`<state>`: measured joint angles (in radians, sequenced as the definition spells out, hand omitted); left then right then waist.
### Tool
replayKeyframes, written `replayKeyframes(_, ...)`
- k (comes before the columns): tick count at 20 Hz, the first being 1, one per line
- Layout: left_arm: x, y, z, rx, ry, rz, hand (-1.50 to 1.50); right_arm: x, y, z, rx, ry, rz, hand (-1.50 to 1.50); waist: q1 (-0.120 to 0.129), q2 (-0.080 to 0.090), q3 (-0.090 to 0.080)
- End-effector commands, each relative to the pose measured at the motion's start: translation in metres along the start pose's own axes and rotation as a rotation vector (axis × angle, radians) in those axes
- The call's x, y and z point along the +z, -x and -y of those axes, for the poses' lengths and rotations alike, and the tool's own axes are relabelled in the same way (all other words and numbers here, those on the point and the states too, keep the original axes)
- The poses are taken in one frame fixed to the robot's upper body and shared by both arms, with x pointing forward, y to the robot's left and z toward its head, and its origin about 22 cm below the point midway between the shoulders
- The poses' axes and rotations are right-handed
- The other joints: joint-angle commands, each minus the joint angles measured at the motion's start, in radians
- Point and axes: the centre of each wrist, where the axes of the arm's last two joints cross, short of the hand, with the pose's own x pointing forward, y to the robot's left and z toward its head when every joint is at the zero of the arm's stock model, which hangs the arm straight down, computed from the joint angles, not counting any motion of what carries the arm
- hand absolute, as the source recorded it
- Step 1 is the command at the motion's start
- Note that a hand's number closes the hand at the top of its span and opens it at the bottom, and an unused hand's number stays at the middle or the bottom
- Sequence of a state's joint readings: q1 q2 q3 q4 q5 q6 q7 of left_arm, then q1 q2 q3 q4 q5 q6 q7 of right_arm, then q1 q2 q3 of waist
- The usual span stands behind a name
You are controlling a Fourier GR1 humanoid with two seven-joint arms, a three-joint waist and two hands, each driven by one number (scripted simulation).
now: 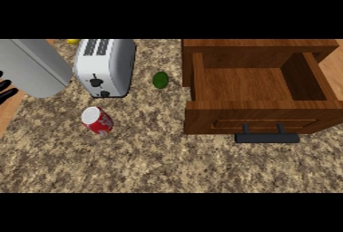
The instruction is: Pick up the can, place it into the drawer and close the drawer
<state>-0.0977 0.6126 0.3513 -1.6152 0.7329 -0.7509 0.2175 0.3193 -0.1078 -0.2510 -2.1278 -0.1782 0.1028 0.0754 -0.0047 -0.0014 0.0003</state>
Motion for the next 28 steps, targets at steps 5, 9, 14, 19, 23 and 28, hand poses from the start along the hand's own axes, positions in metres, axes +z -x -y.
replayKeyframes(5,-0.009,-0.001,-0.017,0.16,-0.061,-0.055,-1.5,0.0,-0.001,0.021,-0.007,-0.001,-0.012,-1.5,-0.001,0.001,0.0)
replayKeyframes(9,-0.018,0.006,-0.01,0.22,-0.033,-0.071,-1.5,0.018,0.006,0.045,0.007,0.009,-0.001,-1.5,-0.003,0.0,0.0)
replayKeyframes(14,-0.027,0.016,-0.008,0.272,-0.024,-0.111,-1.5,0.019,0.003,0.057,-0.007,-0.001,0.004,-1.5,-0.003,0.001,0.0)
replayKeyframes(19,-0.028,0.047,0.007,0.293,-0.021,-0.149,-1.5,0.028,-0.01,0.056,-0.002,-0.012,0.004,-1.5,-0.002,0.001,0.0)
replayKeyframes(23,-0.053,0.058,0.016,0.288,-0.043,-0.137,-1.5,0.04,0.002,0.06,-0.013,-0.003,-0.008,-1.5,-0.006,0.002,0.0)
replayKeyframes(28,-0.053,0.082,0.013,0.276,-0.057,-0.177,-1.5,0.032,-0.013,0.054,-0.021,-0.006,0.001,-1.5,-0.004,0.002,-0.001)
